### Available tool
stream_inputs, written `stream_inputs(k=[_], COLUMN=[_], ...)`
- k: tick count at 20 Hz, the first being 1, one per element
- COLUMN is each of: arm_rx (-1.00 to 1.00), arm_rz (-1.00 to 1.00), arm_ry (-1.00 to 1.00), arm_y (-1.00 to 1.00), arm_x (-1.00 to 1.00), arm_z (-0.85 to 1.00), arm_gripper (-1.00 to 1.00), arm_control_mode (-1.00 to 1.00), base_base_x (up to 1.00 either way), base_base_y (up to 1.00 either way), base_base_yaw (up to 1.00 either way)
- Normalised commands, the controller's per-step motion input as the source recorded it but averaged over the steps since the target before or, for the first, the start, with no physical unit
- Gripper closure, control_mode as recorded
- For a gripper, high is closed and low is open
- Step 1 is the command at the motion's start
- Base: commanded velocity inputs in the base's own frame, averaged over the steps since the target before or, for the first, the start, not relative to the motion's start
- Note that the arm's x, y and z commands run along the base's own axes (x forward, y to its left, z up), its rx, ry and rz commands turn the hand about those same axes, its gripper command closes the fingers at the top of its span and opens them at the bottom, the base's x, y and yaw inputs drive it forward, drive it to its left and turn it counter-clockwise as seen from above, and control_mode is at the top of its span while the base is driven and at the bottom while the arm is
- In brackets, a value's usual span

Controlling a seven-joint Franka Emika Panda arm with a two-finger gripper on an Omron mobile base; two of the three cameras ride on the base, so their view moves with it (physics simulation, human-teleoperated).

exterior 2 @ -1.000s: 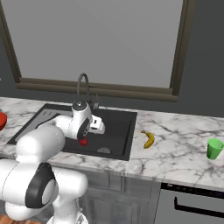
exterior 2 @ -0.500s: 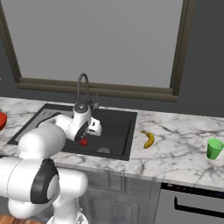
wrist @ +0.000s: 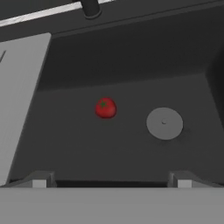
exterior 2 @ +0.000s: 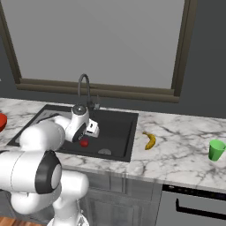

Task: Remove the tomato and banana from the sink. Then move the bowl and cup from the counter to the sink for washing.

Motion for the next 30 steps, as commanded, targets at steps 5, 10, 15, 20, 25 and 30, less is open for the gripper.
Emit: stream_inputs(k=[5,10,15,20,25,30], arm_rx=[0.0,0.01,0.02,0.02,0.03,0.08], arm_rz=[0.0,0.01,0.01,0.0,0.0,0.0], arm_ry=[0.0,0.0,0.0,0.0,0.0,0.0], arm_y=[0.17,0.12,0.05,0.01,0.04,0.02], arm_x=[0.07,0.08,0.05,0.03,0.02,0.01], arm_z=[-0.1,-0.1,-0.11,-0.13,-0.11,-0.08], arm_gripper=[-1.0,-1.0,-1.0,-1.0,-1.0,-1.0], arm_control_mode=[-1.0,-1.0,-1.0,-1.0,-1.0,-1.0], base_base_x=[0.0,0.0,0.0,0.0,0.0,0.0], base_base_y=[0.0,0.0,0.0,0.0,0.0,0.0], base_base_yaw=[0.0,0.0,0.0,0.0,0.0,0.0])
